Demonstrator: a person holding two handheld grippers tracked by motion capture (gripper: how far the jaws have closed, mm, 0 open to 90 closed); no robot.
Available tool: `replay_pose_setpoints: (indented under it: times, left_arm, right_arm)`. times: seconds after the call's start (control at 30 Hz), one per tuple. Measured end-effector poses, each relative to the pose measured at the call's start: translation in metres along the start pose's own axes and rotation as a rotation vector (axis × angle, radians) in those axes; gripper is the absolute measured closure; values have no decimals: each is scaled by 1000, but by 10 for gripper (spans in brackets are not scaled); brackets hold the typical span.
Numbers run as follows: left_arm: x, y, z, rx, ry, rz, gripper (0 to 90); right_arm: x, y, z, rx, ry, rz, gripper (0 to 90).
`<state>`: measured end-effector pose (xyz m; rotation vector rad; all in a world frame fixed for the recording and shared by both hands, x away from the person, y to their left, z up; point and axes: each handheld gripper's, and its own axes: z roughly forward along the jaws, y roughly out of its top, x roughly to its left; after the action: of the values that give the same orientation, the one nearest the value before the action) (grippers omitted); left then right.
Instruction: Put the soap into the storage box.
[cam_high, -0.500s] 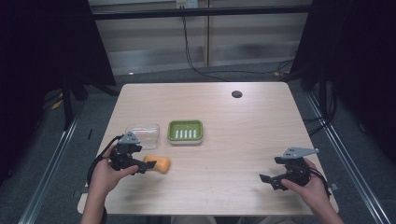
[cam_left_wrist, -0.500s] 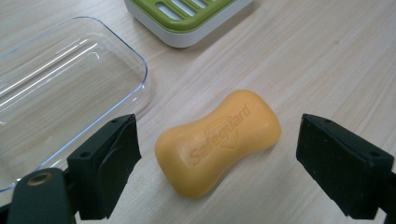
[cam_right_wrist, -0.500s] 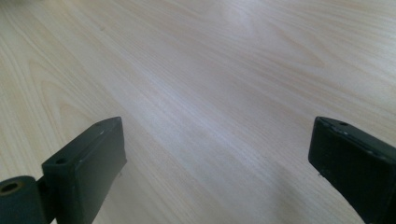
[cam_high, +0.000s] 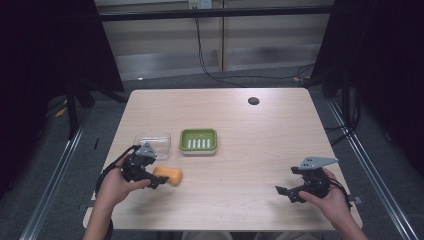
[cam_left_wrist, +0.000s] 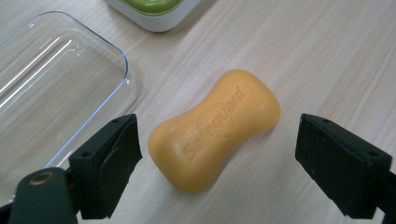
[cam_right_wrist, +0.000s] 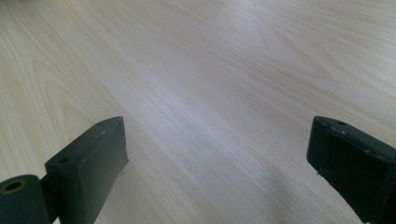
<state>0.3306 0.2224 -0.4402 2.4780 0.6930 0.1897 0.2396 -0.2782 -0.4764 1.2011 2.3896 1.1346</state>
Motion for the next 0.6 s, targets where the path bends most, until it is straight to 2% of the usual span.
replay_pose_setpoints:
  times: [0.1,0.13,0.2,0.27,0.43,0.57,0.6]
  left_arm:
    - [4,10,3,63,-12,72,136]
    - [4,10,3,63,-12,72,135]
    - [7,14,5,110,2,97,135]
    - [8,16,6,114,0,104,135]
    - [6,24,13,188,-26,183,136]
    - [5,28,23,231,-48,225,138]
    - [5,29,24,239,-47,224,138]
  right_arm:
    - [-2,-1,-1,-1,-5,-7,48]
    - [-2,-1,-2,1,-9,-3,48]
    - [-3,-3,-2,10,-15,2,47]
    - [-3,-3,-2,11,-13,3,46]
    - [-4,-4,-2,10,-15,-1,47]
    - [-4,-4,-3,12,-16,4,47]
    - [-4,-4,-3,12,-14,5,48]
